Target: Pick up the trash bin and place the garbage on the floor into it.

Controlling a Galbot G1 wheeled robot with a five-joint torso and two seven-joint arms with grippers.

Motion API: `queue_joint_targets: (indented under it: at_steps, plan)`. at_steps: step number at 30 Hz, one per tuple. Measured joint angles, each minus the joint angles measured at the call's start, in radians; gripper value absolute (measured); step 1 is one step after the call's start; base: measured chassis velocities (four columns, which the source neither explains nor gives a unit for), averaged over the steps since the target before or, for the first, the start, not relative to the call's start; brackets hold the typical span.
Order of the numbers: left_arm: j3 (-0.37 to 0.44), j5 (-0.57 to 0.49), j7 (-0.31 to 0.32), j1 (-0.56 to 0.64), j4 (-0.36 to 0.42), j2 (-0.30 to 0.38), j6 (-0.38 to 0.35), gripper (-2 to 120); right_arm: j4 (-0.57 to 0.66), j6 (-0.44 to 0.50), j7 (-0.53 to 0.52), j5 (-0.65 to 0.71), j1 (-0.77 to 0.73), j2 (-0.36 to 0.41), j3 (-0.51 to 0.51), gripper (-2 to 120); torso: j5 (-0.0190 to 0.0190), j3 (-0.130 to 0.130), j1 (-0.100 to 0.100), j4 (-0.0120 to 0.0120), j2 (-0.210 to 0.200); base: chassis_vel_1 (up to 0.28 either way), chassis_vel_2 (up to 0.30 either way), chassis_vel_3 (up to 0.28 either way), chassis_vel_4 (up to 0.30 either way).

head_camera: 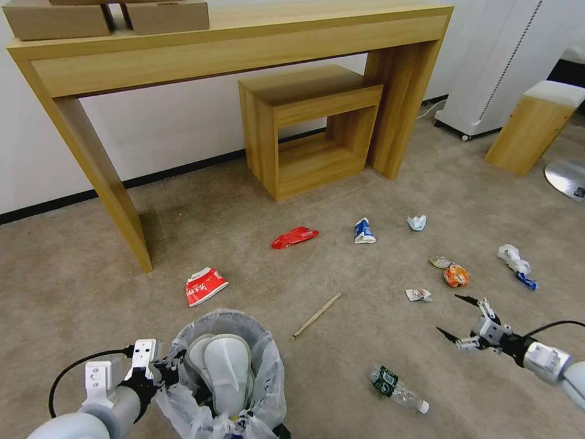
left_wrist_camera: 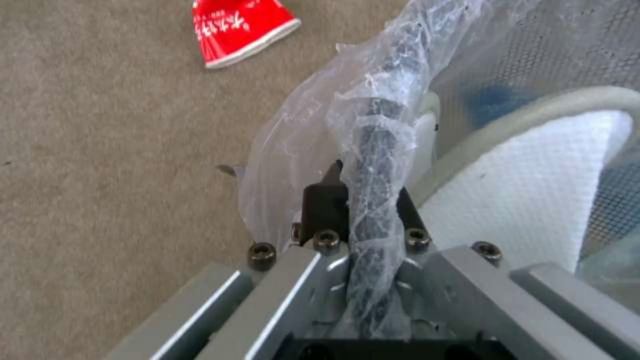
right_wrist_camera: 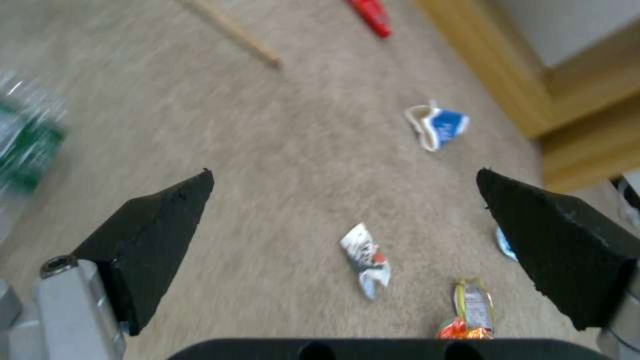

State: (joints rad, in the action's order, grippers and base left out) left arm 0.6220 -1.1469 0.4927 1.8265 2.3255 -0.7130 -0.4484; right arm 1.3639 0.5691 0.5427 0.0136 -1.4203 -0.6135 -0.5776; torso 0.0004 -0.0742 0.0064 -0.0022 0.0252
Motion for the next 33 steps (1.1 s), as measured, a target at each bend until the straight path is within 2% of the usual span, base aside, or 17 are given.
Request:
queue_joint_targets:
  at_steps: [2,12,17,19,22,28,33]
  plan:
    - [-0.006,-0.014,0.01,-0.013,-0.005,0.002,0.002,0,0.005,0.012,0.001,-0.048,-0.027,0.01,-0.021,100,-0.0002,0.0,0.0,0.0,0.0,0.0,0.0,0.0,0.0]
    - [-0.032,-0.02,0.016,-0.033,-0.031,0.008,0.003,0,-0.027,0.028,-0.009,-0.118,-0.101,0.035,-0.063,100,-0.0003,0.0,0.0,-0.0001,0.0,0.0,0.0,0.0,0.0]
    - [-0.064,-0.004,0.016,-0.051,-0.051,-0.006,0.003,0,-0.049,0.028,0.026,-0.09,-0.075,0.047,-0.028,100,-0.0006,0.0,0.0,-0.0001,0.0,0.0,0.0,0.0,0.0]
    - [-0.083,0.007,0.014,-0.057,-0.06,-0.015,0.002,0,-0.072,0.025,0.083,-0.088,-0.02,0.051,0.027,100,-0.0004,0.0,0.0,0.0,0.0,0.0,0.0,0.0,0.0]
    - [-0.091,0.013,0.013,-0.058,-0.065,-0.017,0.001,0,-0.095,-0.007,0.092,-0.091,0.036,0.052,0.095,100,-0.0004,0.0,0.0,0.0002,0.0,0.0,0.0,0.0,0.0]
    - [-0.092,0.022,0.013,-0.042,-0.065,-0.013,-0.001,0,-0.15,-0.125,-0.027,-0.016,0.131,0.028,0.278,100,-0.0004,0.0,0.0,0.0001,0.0,0.0,0.0,0.0,0.0]
    - [-0.077,0.029,0.013,-0.014,-0.061,-0.004,-0.001,0,-0.157,-0.163,-0.069,0.001,0.158,-0.009,0.345,100,-0.0002,0.0,0.0,0.0001,0.0,0.0,0.0,0.0,0.0]
